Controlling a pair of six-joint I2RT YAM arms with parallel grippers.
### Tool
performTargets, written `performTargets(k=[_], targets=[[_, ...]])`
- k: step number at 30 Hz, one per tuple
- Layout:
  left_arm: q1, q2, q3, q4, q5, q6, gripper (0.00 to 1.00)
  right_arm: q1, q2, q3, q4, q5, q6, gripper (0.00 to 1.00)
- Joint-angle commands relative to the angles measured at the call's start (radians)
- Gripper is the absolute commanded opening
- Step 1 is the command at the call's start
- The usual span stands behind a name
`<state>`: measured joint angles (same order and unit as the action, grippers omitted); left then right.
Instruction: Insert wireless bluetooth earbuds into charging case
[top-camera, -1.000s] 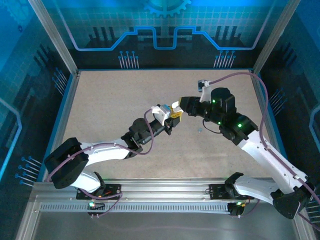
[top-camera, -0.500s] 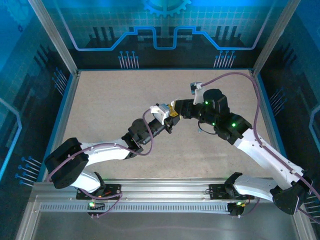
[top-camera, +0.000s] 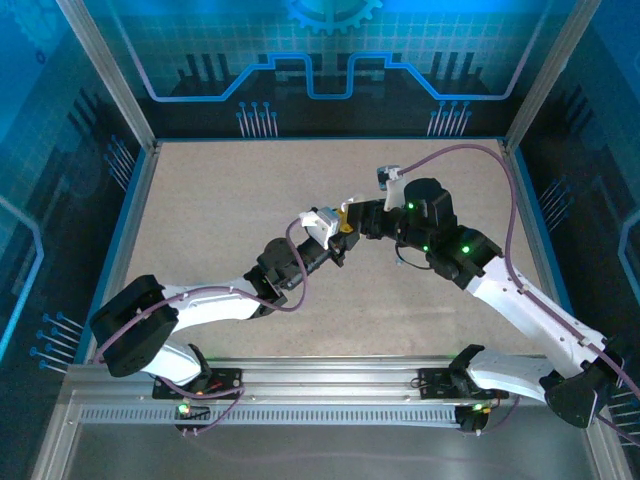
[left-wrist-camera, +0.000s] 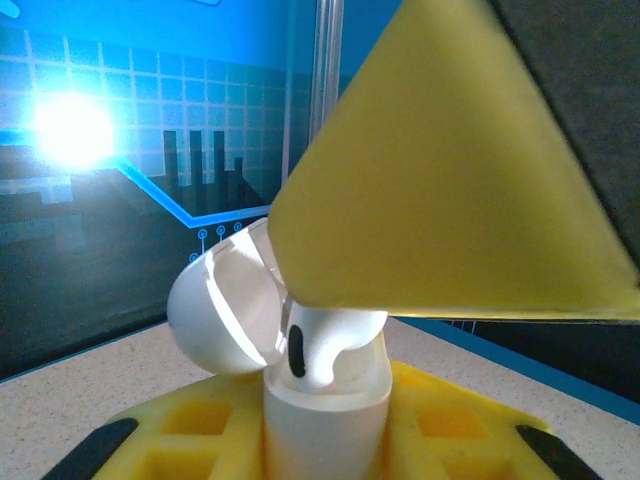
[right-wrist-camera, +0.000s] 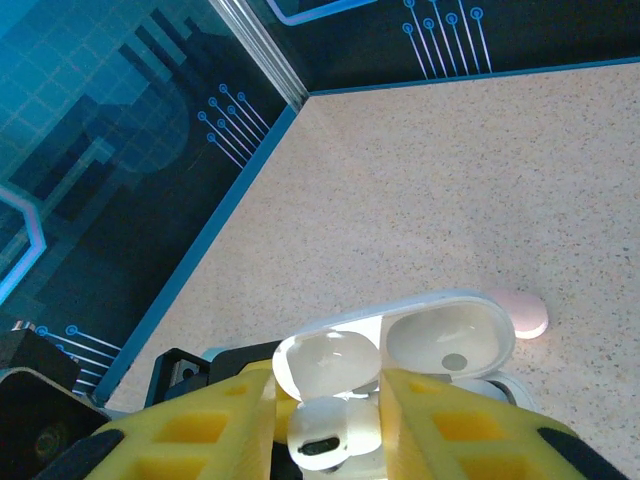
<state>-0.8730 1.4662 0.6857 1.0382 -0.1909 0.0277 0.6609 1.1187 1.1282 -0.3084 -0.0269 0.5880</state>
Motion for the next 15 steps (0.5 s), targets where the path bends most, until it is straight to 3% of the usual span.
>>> performTargets(k=[1, 7, 15], targets=[[-0.006, -0.013, 0.026, 0.086, -0.013, 0.002, 0.26, 0.017, 0.002, 0.033, -0.051, 0.011, -0.022, 0.35], [-0.006, -0.017, 0.017, 0.086, -0.007, 0.008, 0.26, 0.017, 0.002, 0.045, -0.051, 0.008, -0.024, 0.39], [-0.006, -0.016, 0.0, 0.085, 0.007, 0.013, 0.27, 0.017, -0.036, 0.08, -0.036, -0.009, -0.054, 0.53]])
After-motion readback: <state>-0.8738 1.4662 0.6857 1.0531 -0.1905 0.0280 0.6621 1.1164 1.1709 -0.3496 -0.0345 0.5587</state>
